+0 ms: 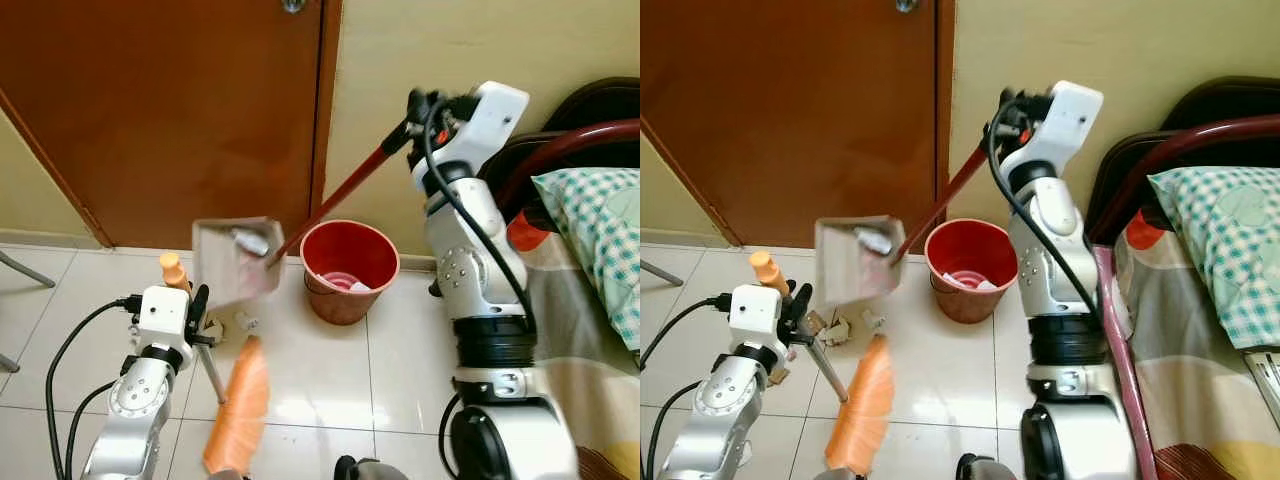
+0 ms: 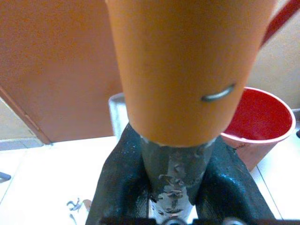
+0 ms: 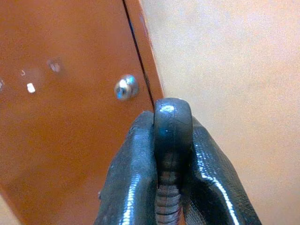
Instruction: Sweep floor
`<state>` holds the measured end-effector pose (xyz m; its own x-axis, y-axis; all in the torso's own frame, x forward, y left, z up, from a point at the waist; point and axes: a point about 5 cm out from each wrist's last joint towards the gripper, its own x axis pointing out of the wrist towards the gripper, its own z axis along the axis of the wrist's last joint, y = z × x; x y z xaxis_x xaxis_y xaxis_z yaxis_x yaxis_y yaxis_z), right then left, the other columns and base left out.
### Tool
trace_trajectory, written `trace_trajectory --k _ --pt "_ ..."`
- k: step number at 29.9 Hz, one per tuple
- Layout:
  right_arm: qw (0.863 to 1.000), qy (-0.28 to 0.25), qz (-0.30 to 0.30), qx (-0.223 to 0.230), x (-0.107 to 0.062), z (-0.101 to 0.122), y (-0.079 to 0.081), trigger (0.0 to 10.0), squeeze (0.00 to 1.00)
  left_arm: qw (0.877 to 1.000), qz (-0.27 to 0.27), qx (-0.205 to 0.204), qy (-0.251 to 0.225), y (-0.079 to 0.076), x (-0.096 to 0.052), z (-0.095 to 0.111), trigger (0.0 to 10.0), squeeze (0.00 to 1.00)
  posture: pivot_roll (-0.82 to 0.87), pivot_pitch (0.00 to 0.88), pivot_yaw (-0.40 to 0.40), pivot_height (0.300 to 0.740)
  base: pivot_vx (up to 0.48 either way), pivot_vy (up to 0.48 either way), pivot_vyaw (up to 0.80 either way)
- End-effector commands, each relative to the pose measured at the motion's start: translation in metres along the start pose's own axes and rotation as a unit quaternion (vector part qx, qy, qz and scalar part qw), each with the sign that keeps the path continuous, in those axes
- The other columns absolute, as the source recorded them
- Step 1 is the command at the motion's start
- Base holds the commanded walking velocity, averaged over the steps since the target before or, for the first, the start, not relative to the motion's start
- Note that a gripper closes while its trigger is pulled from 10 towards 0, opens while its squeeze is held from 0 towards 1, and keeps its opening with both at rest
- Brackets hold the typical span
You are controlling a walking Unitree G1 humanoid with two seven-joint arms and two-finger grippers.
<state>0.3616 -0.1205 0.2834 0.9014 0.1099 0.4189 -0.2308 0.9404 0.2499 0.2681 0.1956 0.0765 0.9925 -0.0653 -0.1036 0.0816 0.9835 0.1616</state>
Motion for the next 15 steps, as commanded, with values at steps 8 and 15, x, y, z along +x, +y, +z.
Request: trace_trajectory --k 8,15 --pt "0.981 -0.126 0.052 -0.138 0.008 0.061 -0.002 10.0 0.0 0.998 0.008 0.027 0.051 0.001 -0.007 -0.021 10.0 0.0 0.08 0.121 -0.027 0.74 0.0 0.0 0.0" --pt "0.955 -0.139 0.096 -0.244 0.001 0.06 -0.002 10.0 0.0 0.998 0.007 0.026 0.049 0.001 -0.007 -0.021 10.0 0.0 0.08 0.121 -0.027 0.74 0.0 0.0 0.0"
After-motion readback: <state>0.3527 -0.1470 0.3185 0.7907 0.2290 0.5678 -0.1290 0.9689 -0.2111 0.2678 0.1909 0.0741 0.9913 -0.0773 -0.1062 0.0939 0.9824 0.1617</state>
